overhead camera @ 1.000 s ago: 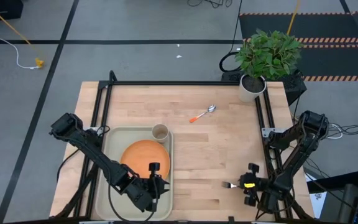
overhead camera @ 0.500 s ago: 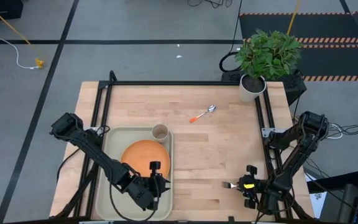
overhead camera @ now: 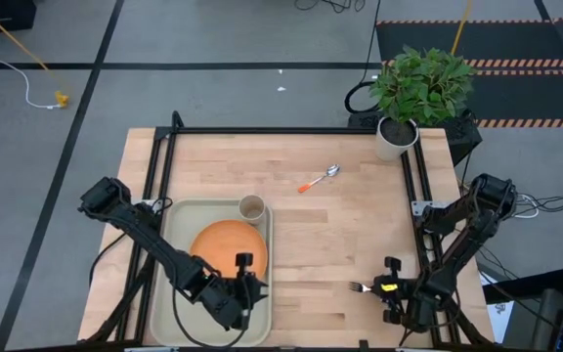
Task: Pick and place plate/cup/fork/spoon on tray
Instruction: Put the orange fork on the light yellow tray to the right of the orange plate
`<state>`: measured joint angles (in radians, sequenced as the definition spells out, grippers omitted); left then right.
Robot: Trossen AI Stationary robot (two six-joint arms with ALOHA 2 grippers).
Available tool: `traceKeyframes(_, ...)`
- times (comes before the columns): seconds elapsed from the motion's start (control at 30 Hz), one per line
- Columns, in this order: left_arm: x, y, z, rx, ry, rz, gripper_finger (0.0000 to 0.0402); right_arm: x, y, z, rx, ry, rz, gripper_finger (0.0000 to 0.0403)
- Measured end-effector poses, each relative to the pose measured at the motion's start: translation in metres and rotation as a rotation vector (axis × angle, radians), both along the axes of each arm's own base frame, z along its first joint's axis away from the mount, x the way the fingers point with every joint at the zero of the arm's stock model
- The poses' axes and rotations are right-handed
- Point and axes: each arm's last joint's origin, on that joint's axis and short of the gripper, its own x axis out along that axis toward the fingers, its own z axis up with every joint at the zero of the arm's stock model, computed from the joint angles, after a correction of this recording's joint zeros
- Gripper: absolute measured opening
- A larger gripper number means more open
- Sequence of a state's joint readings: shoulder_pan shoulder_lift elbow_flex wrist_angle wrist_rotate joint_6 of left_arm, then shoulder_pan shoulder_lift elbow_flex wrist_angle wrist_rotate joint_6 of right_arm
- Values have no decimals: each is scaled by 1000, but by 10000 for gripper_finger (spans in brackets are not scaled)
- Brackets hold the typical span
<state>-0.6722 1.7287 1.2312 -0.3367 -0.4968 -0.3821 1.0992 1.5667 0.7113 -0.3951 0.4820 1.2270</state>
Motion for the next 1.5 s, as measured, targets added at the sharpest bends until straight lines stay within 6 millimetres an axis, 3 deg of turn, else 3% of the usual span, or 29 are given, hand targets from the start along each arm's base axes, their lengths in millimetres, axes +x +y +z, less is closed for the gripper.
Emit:
traceKeyframes(0.4, 19, 19, 7, 59, -113, 93, 106, 29, -24, 20, -132, -208, -65, 3)
traceKeyframes(0.67, 36, 33, 14, 68, -211, 139, 106, 53, -45, 53, -211, -473, -191, 2)
traceKeyframes(0.8, 45, 34, 8, 90, -229, 126, 109, 63, -50, 71, -230, -608, -248, 1)
traceKeyframes(1.23, 85, 37, -8, 36, -478, 147, 237, 99, -42, 105, -274, -909, -278, 1)
traceKeyframes(1.5, 102, 42, -23, -56, -548, 115, 243, 113, -39, 106, -245, -993, -227, 0)
